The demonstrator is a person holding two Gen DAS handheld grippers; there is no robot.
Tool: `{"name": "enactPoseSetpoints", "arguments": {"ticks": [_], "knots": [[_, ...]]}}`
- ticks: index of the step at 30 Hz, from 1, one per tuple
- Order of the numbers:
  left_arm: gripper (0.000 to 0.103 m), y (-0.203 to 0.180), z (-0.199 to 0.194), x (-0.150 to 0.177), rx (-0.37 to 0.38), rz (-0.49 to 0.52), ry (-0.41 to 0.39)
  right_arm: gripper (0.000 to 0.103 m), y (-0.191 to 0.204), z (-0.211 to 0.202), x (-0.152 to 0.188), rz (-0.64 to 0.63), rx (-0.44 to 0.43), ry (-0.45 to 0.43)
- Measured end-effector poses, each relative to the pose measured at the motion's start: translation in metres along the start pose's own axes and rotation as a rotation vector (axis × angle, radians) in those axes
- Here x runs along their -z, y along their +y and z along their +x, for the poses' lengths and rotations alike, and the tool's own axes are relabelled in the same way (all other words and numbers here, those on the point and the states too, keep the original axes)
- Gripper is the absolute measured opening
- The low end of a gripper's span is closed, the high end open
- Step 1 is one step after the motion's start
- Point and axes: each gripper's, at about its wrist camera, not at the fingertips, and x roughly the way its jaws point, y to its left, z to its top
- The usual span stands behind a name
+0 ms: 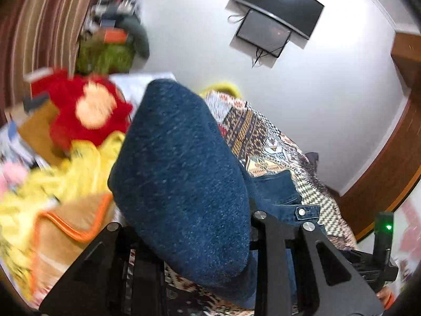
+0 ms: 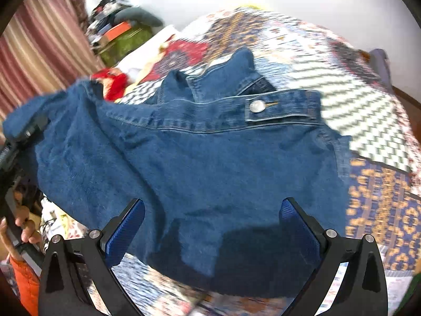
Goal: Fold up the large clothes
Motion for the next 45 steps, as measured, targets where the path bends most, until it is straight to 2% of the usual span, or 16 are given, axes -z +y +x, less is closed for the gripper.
{"name": "enactPoseSetpoints", "arguments": {"ticks": [5, 6, 9, 12, 14, 17, 21, 25, 27, 30, 34, 38, 40, 41, 42, 45], "knots": [[0.028, -0.019, -0.009, 0.002, -0.035, 0.1, -0.02, 0.103, 0.054, 0.049, 0.007, -0.127, -0.014, 0.107], [0.028, -0.025, -0.006, 0.001, -0.039, 0.115, -0.018, 0.103, 0.064, 0.058, 0.01, -0.153, 0.008, 0.118], [0.028, -0.048, 0.004, 0.009, -0.069, 0.216, -0.015, 0.103, 0.074, 0.067, 0.015, -0.196, 0.044, 0.119], [0.028, -0.075, 0.005, 0.014, -0.06, 0.304, -0.04, 0.103, 0.068, 0.061, 0.015, -0.216, 0.002, 0.149], [0.028, -0.097, 0.006, 0.013, -0.026, 0.347, -0.055, 0.103, 0.056, 0.049, 0.014, -0.192, -0.013, 0.153], [0.028, -0.128, 0.01, 0.015, 0.025, 0.403, -0.06, 0.103, 0.028, 0.016, 0.019, -0.143, 0.006, 0.086], [0.028, -0.174, 0.019, 0.028, 0.092, 0.484, -0.051, 0.103, -0.033, -0.038, 0.033, -0.011, 0.04, 0.01], [0.027, -0.227, 0.027, 0.058, 0.184, 0.585, -0.013, 0.103, -0.091, -0.087, 0.053, 0.092, 0.148, -0.051], [0.027, -0.253, 0.029, 0.082, 0.214, 0.68, 0.001, 0.103, -0.113, -0.106, 0.064, 0.131, 0.199, -0.072], [0.027, -0.281, 0.039, 0.123, 0.251, 0.81, 0.083, 0.103, -0.143, -0.132, 0.082, 0.193, 0.227, -0.096], [0.027, -0.294, 0.06, 0.167, 0.211, 0.944, 0.216, 0.103, -0.16, -0.152, 0.102, 0.243, 0.237, -0.114], [0.037, -0.285, 0.057, 0.184, 0.18, 0.953, 0.285, 0.103, -0.162, -0.165, 0.114, 0.249, 0.236, -0.131], [0.049, -0.284, 0.047, 0.187, 0.167, 0.968, 0.282, 0.103, -0.157, -0.168, 0.113, 0.238, 0.235, -0.135], [0.067, -0.282, 0.04, 0.186, 0.17, 0.97, 0.283, 0.103, -0.153, -0.17, 0.112, 0.231, 0.233, -0.137], [0.081, -0.279, 0.035, 0.185, 0.179, 0.965, 0.282, 0.103, -0.15, -0.172, 0.111, 0.226, 0.231, -0.139], [0.087, -0.27, 0.011, 0.176, 0.234, 0.933, 0.258, 0.103, -0.137, -0.173, 0.105, 0.199, 0.211, -0.159]]}}
